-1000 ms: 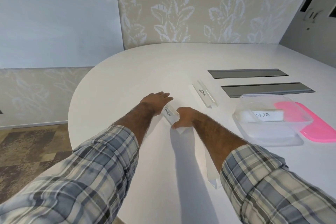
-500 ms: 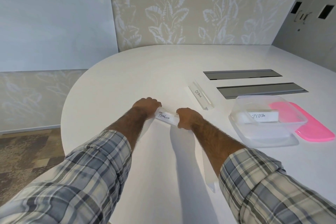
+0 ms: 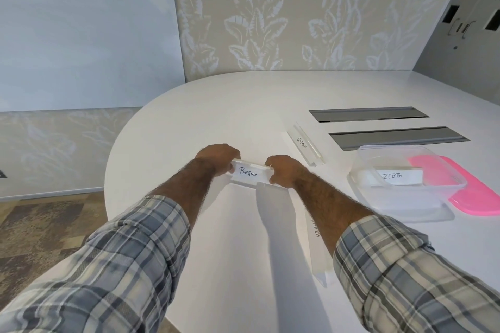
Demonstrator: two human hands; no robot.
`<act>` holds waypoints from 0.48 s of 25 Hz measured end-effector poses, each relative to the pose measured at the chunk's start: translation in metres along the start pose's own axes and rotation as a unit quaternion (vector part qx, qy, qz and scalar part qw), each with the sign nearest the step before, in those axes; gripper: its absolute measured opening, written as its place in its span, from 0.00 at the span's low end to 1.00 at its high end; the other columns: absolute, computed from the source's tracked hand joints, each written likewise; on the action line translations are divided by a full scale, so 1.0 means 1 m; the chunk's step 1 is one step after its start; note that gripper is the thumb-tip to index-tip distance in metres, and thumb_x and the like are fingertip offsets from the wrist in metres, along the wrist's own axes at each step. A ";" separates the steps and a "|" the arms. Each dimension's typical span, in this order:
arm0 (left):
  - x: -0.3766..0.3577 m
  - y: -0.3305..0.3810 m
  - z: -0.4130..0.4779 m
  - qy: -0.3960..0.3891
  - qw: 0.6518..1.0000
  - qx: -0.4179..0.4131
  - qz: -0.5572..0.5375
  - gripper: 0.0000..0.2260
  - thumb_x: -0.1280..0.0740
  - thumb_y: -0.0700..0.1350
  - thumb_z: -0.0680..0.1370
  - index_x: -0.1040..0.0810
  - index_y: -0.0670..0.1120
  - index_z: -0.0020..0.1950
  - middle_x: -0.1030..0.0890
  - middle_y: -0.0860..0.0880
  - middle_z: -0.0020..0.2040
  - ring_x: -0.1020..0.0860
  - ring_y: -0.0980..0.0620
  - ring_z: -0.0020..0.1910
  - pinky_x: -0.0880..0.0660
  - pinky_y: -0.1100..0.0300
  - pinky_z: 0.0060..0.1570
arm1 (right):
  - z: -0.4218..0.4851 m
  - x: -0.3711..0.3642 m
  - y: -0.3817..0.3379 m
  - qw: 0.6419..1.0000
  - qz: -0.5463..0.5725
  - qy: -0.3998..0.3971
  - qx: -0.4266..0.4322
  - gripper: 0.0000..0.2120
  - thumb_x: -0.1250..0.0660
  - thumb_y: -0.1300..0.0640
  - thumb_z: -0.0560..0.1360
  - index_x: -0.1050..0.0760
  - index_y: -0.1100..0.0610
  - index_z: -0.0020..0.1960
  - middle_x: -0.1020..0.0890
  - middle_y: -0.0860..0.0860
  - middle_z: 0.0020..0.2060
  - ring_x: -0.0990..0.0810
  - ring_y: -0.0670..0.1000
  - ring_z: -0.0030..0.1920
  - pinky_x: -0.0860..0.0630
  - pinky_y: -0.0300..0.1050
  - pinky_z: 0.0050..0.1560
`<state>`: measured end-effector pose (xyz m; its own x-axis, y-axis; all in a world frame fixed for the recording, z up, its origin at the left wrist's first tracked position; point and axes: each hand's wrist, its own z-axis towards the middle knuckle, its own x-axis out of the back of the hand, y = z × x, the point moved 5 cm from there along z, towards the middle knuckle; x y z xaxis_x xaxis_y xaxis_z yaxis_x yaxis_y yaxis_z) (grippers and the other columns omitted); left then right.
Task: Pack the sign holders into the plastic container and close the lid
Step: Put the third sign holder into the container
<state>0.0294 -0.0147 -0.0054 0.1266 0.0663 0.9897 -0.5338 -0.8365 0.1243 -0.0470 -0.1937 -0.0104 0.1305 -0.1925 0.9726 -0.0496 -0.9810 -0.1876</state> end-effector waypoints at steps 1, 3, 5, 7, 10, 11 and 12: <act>0.006 0.000 -0.001 0.004 1.000 0.002 -0.001 0.15 0.30 0.44 0.72 0.21 0.55 0.57 0.19 0.52 0.54 0.22 0.48 0.54 0.32 0.58 0.45 | 0.000 0.005 -0.001 1.000 -0.004 0.005 0.005 0.21 0.31 0.61 0.69 0.26 0.55 0.61 0.22 0.52 0.60 0.25 0.55 0.60 0.26 0.51 0.59; 0.020 0.002 -0.002 0.017 1.000 0.002 0.002 0.14 0.29 0.44 0.72 0.20 0.55 0.56 0.19 0.52 0.53 0.22 0.48 0.53 0.31 0.57 0.45 | -0.001 0.018 -0.001 1.000 -0.012 0.014 0.010 0.21 0.31 0.60 0.69 0.25 0.55 0.62 0.22 0.52 0.60 0.24 0.55 0.61 0.26 0.50 0.59; 0.034 0.010 -0.002 0.029 1.000 0.000 0.008 0.13 0.29 0.45 0.72 0.19 0.55 0.56 0.19 0.52 0.52 0.22 0.48 0.53 0.29 0.57 0.45 | -0.004 0.035 0.002 1.000 -0.021 0.019 0.007 0.20 0.31 0.60 0.68 0.23 0.55 0.60 0.21 0.52 0.58 0.23 0.55 0.59 0.25 0.51 0.59; 0.047 0.021 -0.002 0.040 0.999 -0.003 0.013 0.14 0.29 0.46 0.72 0.19 0.55 0.56 0.19 0.52 0.52 0.22 0.48 0.53 0.29 0.56 0.46 | -0.009 0.052 0.008 0.999 -0.036 0.024 0.005 0.20 0.32 0.61 0.69 0.23 0.55 0.60 0.20 0.52 0.58 0.22 0.55 0.58 0.24 0.52 0.58; 0.067 0.049 0.000 0.056 0.998 -0.019 0.028 0.14 0.28 0.47 0.72 0.19 0.55 0.57 0.19 0.51 0.53 0.21 0.47 0.54 0.29 0.56 0.45 | -0.023 0.078 0.021 0.996 -0.077 0.043 0.007 0.20 0.34 0.60 0.70 0.25 0.56 0.62 0.21 0.52 0.59 0.23 0.55 0.60 0.24 0.52 0.58; 0.074 0.061 0.000 0.061 0.997 -0.026 0.036 0.15 0.28 0.47 0.72 0.19 0.55 0.58 0.19 0.51 0.53 0.21 0.47 0.53 0.30 0.56 0.44 | -0.030 0.086 0.027 0.995 -0.088 0.051 0.005 0.20 0.34 0.59 0.70 0.25 0.56 0.62 0.21 0.53 0.59 0.23 0.55 0.60 0.24 0.51 0.58; 0.080 0.074 0.001 0.067 0.996 -0.031 0.041 0.15 0.28 0.47 0.71 0.19 0.55 0.58 0.19 0.50 0.53 0.21 0.47 0.53 0.31 0.57 0.43 | -0.036 0.094 0.035 0.994 -0.093 0.059 0.002 0.19 0.35 0.59 0.70 0.25 0.55 0.62 0.21 0.53 0.59 0.22 0.55 0.59 0.24 0.50 0.57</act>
<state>0.0008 -0.0719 0.0830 -0.0302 0.0739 0.9968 -0.5888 -0.8072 0.0420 -0.0721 -0.2451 0.0799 0.0209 -0.0042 0.9998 -0.0306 -0.9995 -0.0036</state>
